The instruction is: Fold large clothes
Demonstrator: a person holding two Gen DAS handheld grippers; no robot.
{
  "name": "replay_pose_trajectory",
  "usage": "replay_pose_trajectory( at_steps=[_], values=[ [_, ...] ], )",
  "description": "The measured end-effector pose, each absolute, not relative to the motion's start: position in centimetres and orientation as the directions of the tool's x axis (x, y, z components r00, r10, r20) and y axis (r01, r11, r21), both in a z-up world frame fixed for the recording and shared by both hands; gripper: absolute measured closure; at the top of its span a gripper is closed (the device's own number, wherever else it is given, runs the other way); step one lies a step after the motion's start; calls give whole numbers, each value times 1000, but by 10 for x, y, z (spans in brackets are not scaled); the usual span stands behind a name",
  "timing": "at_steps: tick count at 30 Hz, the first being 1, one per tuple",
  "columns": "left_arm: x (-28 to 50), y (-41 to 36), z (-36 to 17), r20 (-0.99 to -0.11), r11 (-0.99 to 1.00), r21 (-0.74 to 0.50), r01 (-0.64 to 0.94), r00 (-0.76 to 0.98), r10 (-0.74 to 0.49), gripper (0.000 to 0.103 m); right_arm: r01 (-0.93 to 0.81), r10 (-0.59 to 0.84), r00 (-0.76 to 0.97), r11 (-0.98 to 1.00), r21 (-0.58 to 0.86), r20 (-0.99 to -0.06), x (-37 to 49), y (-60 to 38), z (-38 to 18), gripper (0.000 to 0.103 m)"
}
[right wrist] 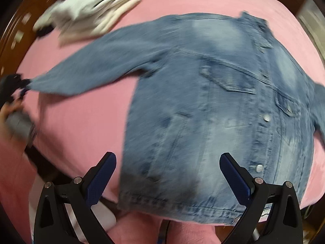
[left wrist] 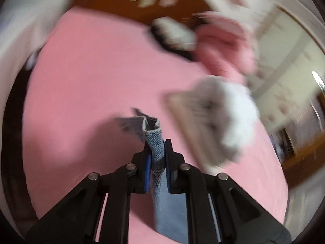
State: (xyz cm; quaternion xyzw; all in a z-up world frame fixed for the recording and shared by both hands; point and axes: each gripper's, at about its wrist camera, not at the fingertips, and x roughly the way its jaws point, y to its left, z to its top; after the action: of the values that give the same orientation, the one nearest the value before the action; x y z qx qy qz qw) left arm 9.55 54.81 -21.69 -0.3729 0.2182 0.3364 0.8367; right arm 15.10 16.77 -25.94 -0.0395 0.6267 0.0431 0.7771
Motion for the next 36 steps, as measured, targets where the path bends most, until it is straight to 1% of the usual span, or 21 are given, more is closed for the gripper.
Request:
replay_pose_trajectory(
  at_steps=[5, 7, 9, 10, 12, 14, 16, 19, 20, 21, 22, 23, 24, 25, 28, 29, 30, 31, 33, 34, 36],
  values=[
    [148, 433, -151, -485, 731, -446, -516, 826, 288, 95, -3, -22, 280, 1000, -24, -960, 166, 109, -254, 0],
    [173, 385, -130, -450, 814, -407, -416, 866, 218, 95, 45, -17, 299, 999, -4, -954, 170, 86, -251, 0],
    [198, 337, -127, -441, 875, -357, -325, 885, 149, 95, 91, -15, 317, 996, 14, -948, 170, 62, -248, 0],
    [228, 302, -122, -448, 893, -346, -287, 887, 112, 95, 114, -18, 331, 993, 20, -944, 171, 50, -246, 0],
    [252, 259, -127, -462, 908, -362, -213, 886, 24, 95, 159, -39, 358, 987, 19, -933, 171, 28, -245, 0],
    [274, 219, -148, -504, 902, -397, -171, 862, -58, 95, 204, -67, 375, 979, 11, -925, 171, 7, -247, 0],
    [296, 178, -174, -553, 898, -414, -147, 824, -120, 94, 250, -93, 378, 968, 5, -921, 173, -12, -253, 0],
    [328, 116, -239, -685, 940, -331, -87, 707, -176, 94, 301, -116, 382, 954, 5, -917, 180, -39, -266, 0],
    [336, 100, -259, -730, 947, -314, -67, 655, -195, 89, 313, -120, 380, 950, 6, -917, 181, -46, -272, 0],
    [347, 88, -281, -786, 945, -322, -53, 572, -235, 79, 325, -114, 372, 945, 15, -921, 184, -50, -279, 0],
    [350, 83, -302, -829, 934, -354, -57, 482, -284, 73, 338, -97, 361, 941, 33, -927, 187, -54, -286, 0],
    [351, 80, -315, -843, 917, -393, -72, 428, -327, 62, 343, -69, 350, 938, 59, -934, 192, -58, -293, 0],
    [351, 79, -326, -844, 894, -437, -97, 388, -370, 57, 341, -26, 340, 935, 98, -940, 197, -59, -302, 0],
    [346, 81, -330, -840, 882, -457, -115, 382, -385, 55, 337, 15, 335, 932, 135, -942, 200, -56, -310, 0],
    [324, 88, -319, -845, 889, -437, -138, 402, -353, 36, 321, 127, 319, 918, 233, -939, 220, -52, -333, 0],
    [319, 93, -313, -844, 889, -433, -149, 414, -341, 27, 308, 167, 309, 914, 265, -936, 229, -46, -341, 1],
    [309, 101, -301, -843, 887, -431, -167, 425, -330, 23, 293, 209, 303, 908, 300, -930, 237, -43, -349, 4],
    [304, 115, -292, -844, 880, -431, -197, 434, -316, 23, 276, 251, 299, 901, 335, -921, 242, -30, -358, 7],
    [294, 148, -274, -857, 867, -423, -265, 428, -287, 23, 261, 311, 289, 884, 387, -905, 255, -12, -373, 19],
    [287, 173, -270, -873, 862, -401, -311, 414, -257, 23, 255, 342, 275, 875, 411, -899, 261, 5, -384, 22],
    [272, 190, -273, -907, 868, -324, -375, 384, -173, 23, 238, 401, 244, 858, 456, -883, 291, 3, -403, 34]
  ],
)
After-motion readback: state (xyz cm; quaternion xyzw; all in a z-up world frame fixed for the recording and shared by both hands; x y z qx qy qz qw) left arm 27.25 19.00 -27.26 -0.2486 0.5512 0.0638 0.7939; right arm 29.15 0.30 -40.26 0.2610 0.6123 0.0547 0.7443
